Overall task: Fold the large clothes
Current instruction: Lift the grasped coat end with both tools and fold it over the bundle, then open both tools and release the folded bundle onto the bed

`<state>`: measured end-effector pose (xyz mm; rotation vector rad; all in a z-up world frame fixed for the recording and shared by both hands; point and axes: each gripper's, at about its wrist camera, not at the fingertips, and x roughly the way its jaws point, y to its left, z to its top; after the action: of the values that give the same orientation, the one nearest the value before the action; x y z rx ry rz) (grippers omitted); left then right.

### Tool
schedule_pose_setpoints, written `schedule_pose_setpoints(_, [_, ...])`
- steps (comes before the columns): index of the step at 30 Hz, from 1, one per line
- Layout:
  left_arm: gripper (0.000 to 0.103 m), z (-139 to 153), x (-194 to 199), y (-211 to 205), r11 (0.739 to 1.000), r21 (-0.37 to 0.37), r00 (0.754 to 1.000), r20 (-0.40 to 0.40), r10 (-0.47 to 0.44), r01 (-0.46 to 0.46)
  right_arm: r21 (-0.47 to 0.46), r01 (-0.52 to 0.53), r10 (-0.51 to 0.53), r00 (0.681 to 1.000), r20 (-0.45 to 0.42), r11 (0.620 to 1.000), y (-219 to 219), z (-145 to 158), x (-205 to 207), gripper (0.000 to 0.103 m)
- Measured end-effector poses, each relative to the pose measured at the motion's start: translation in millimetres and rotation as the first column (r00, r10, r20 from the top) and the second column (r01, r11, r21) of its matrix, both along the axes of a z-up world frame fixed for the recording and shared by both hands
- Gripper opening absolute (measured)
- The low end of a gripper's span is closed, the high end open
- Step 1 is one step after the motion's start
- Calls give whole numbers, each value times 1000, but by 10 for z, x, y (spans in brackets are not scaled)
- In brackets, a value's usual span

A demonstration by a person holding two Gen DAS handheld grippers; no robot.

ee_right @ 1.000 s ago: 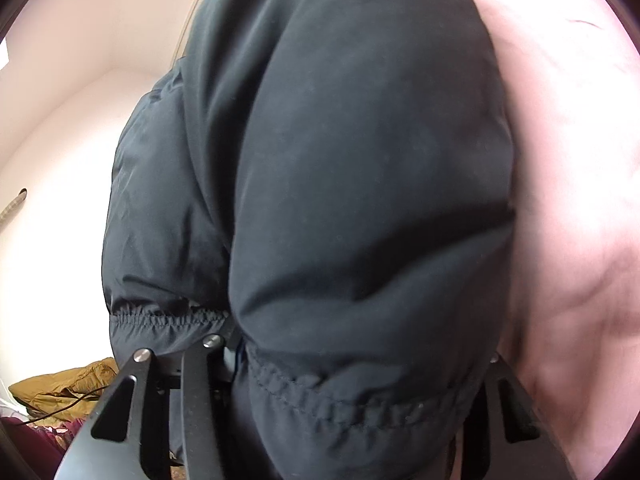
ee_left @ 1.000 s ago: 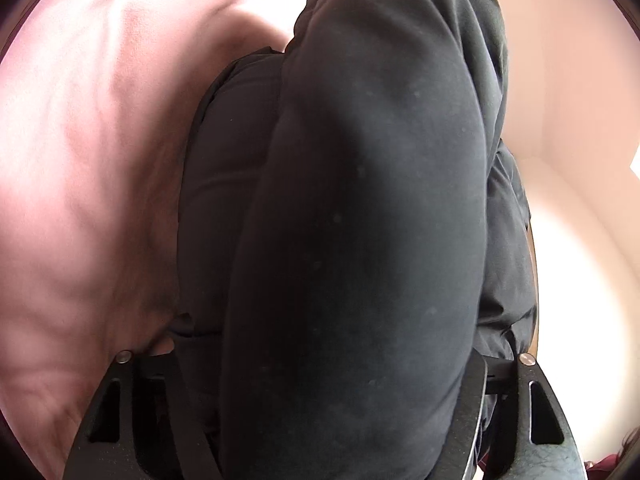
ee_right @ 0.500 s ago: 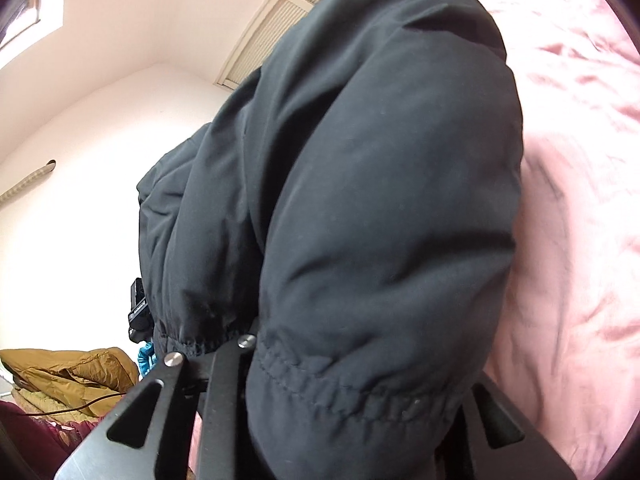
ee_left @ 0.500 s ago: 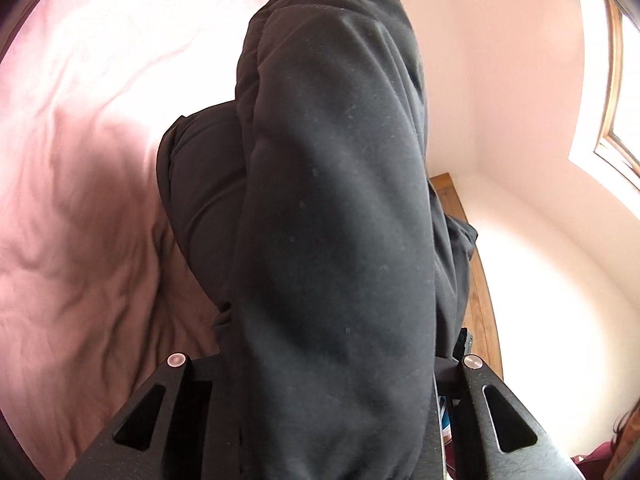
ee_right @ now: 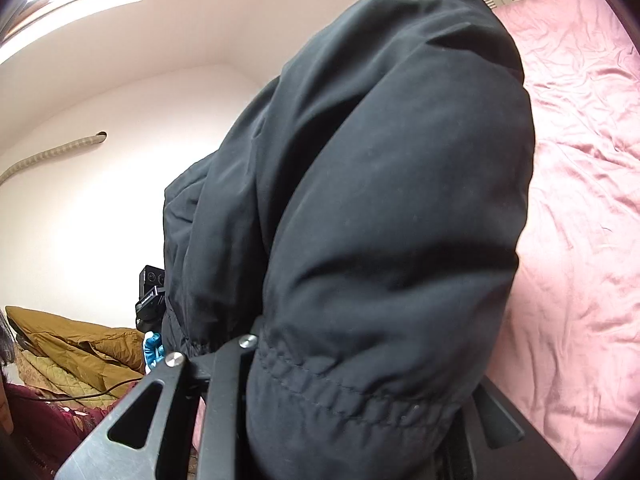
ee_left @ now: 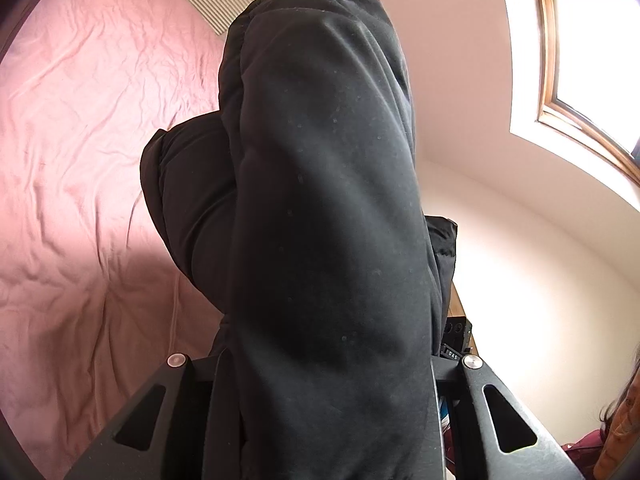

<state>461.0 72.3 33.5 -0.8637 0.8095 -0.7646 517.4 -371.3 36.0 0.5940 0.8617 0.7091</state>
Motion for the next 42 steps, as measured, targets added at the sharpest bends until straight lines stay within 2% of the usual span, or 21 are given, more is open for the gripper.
schedule_pose_setpoints(5, [26, 92, -147, 101, 1000, 9, 1000, 5, -20, 20, -12, 18, -18, 1000, 17, 1000, 7, 191, -105, 22])
schedule_pose_setpoints(10, [26, -71, -225, 296, 999, 36, 999, -33, -27, 28, -7, 40, -40, 999, -20, 999, -57, 15, -150, 22])
schedule_pose_setpoints(13, [27, -312, -358, 372, 996, 88, 997, -75, -22, 29, -7, 36, -37, 997, -62, 999, -107, -289, -177, 22])
schedule_pose_setpoints(17, [27, -902, -428, 337, 976, 214, 988, -156, 3, 31, -50, 36, -43, 987, -157, 998, -188, -947, -154, 22])
schedule_pose_setpoints(20, [29, -1314, -461, 422, 959, 285, 979, -195, 61, -3, -85, 53, -70, 975, -211, 995, -324, -1426, -170, 22])
schedule_pose_setpoints(23, [35, -1561, -520, 638, 945, 318, 965, -217, 147, -73, -79, 93, -109, 965, -240, 993, -584, -1717, -227, 24])
schedule_pose_setpoints(26, [43, -1606, -577, 684, 928, 361, 963, -205, 176, -92, -91, 85, -106, 961, -254, 992, -714, -1882, -266, 28])
schedule_pose_setpoints(28, [47, -1587, -564, 651, 909, 409, 971, -179, 160, -75, -92, 80, -100, 964, -245, 993, -739, -1929, -282, 32])
schedule_pose_setpoints(30, [50, -1611, -525, 648, 902, 427, 978, -155, 141, -62, -91, 84, -103, 968, -229, 992, -716, -1958, -296, 35])
schedule_pose_setpoints(32, [56, -1531, -490, 722, 902, 429, 983, -138, 124, -53, -79, 96, -111, 970, -215, 992, -748, -2033, -306, 39])
schedule_pose_setpoints(33, [58, -1585, -492, 744, 900, 432, 984, -133, 116, -48, -76, 99, -113, 973, -203, 992, -640, -2012, -333, 43])
schedule_pose_setpoints(34, [61, -1768, -537, 760, 901, 432, 986, -127, 110, -45, -74, 104, -116, 974, -193, 992, -653, -2049, -346, 47])
schedule_pose_setpoints(36, [64, -1777, -514, 788, 903, 428, 989, -111, 95, -39, -55, 115, -123, 976, -179, 992, -522, -2089, -402, 51])
schedule_pose_setpoints(40, [71, -1751, -599, 857, 909, 414, 994, -72, 82, -45, -14, 147, -148, 979, -141, 989, -634, -2237, -489, 61])
schedule_pose_setpoints(41, [72, -1680, -614, 854, 913, 405, 994, -67, 82, -48, -4, 157, -156, 979, -134, 988, -674, -2268, -511, 62])
schedule_pose_setpoints(42, [73, -1730, -697, 956, 914, 402, 995, -61, 83, -52, 3, 163, -161, 979, -127, 987, -700, -2286, -528, 63])
